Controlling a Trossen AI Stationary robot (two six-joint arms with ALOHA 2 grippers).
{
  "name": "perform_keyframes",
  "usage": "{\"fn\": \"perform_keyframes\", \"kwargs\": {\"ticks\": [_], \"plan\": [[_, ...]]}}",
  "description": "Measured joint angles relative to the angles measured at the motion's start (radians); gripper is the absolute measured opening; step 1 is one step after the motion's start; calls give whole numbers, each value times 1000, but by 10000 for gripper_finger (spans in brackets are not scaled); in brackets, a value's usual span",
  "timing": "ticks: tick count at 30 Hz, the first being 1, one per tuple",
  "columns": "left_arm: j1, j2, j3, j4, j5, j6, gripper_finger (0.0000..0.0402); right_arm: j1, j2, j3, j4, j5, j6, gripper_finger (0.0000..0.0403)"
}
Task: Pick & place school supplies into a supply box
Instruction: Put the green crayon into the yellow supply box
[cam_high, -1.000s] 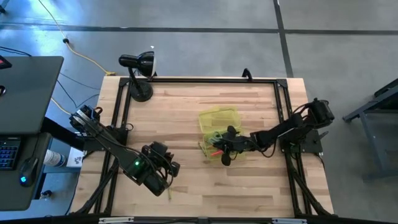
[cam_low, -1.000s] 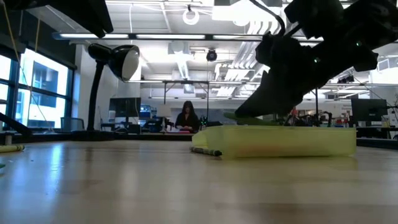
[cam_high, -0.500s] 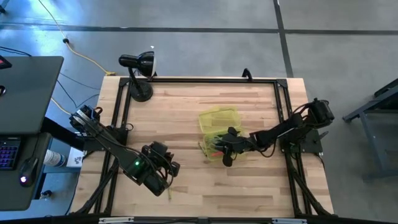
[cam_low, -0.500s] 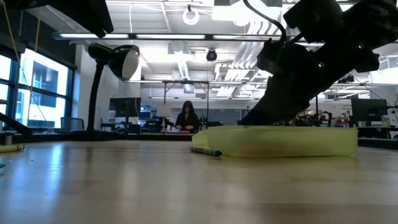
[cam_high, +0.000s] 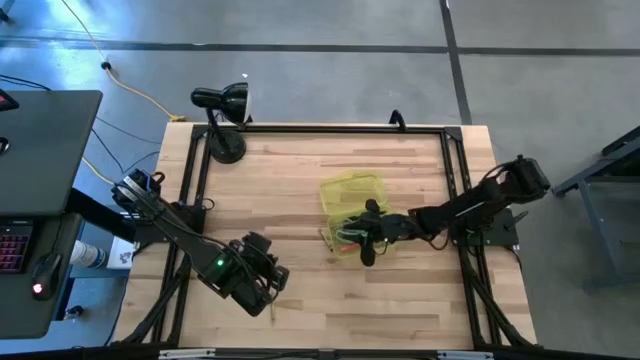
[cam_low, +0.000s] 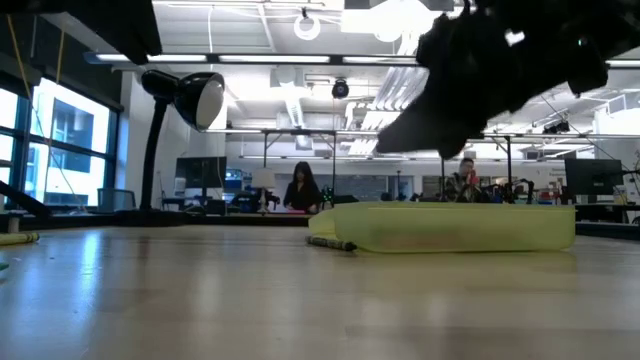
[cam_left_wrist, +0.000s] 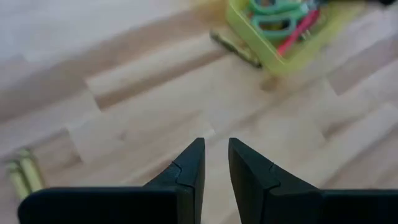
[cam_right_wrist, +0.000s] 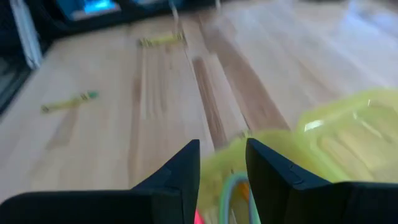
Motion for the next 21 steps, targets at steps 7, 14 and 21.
{"fn": "perform_keyframes", "kwargs": {"ticks": [7,14,21], "plan": [[0,39,0,7,77,-13,101,0,-92,0,1,-23,-3,107],[1,49,-1,18,77,-12,101,0,-117,0,-4,-110,-3,107],[0,70,1,278,309,21,101,0,-116,0,-39,-116,-3,107]]}}
